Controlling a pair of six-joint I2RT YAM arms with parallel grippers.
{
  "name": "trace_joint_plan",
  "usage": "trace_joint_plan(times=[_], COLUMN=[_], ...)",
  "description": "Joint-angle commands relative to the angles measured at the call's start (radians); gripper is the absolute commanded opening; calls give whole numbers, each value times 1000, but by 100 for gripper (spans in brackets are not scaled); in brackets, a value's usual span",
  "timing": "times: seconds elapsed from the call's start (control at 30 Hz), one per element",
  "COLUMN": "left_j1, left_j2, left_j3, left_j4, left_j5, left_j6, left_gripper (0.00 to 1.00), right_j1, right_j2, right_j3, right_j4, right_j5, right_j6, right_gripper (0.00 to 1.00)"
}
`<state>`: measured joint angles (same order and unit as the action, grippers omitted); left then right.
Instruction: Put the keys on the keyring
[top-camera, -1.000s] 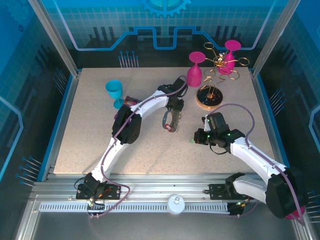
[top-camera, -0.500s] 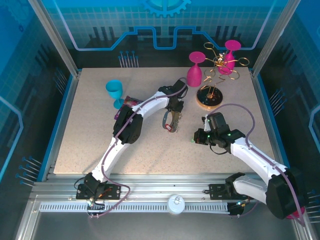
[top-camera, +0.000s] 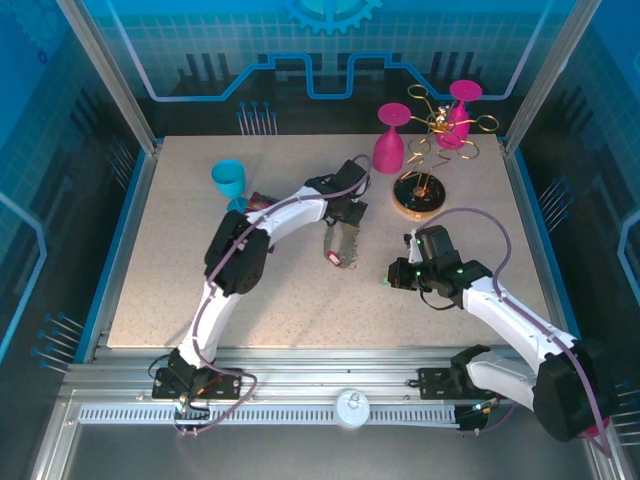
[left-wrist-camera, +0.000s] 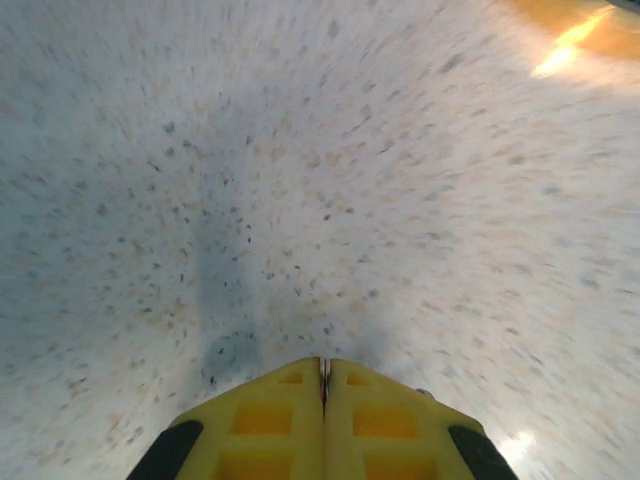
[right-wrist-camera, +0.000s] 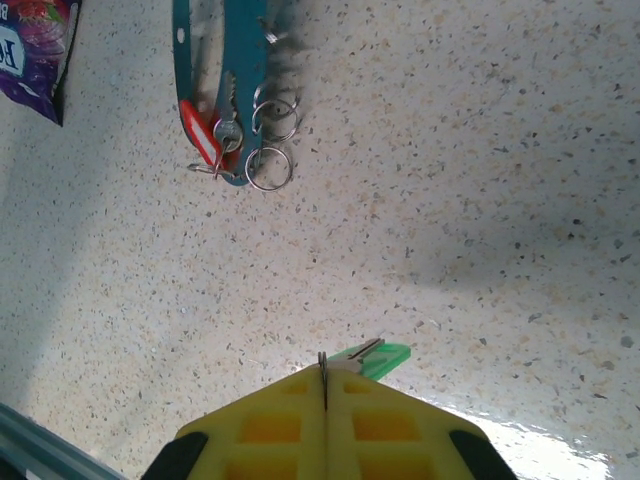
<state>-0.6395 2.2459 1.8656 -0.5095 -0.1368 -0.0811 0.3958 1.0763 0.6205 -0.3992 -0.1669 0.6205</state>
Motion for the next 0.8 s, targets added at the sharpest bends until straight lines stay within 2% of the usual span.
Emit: trace_joint_plan(times=[0.0,0.13,0.3,0.43,0.53,0.77], left_j1=[-12,-11,-11,-7,4,128], left_j2=[-221,-419,-643,-776,-849,-986], left_j3=[-156,-396,-670,-828,-909,-1076], left_j4=[235,392,566,674,716,848], left_j5=[54,120,279,422,489,750], left_j6=[93,153,237,276,294,241], left_gripper=[0,0,0,0,0,0], right_j1=[-20,-17,13,43,59,104], right_j2=[-8,26,103,177,235,371], right_j3=[-12,-16,-17,-8,6,49], right_j4=[12,54,83,103,127,153], right_j5=[-68,-191,-309,-327,-329,-310], right_j6=[-55,-110,-147,-152,-145,-134], right_gripper=[0,0,0,0,0,0])
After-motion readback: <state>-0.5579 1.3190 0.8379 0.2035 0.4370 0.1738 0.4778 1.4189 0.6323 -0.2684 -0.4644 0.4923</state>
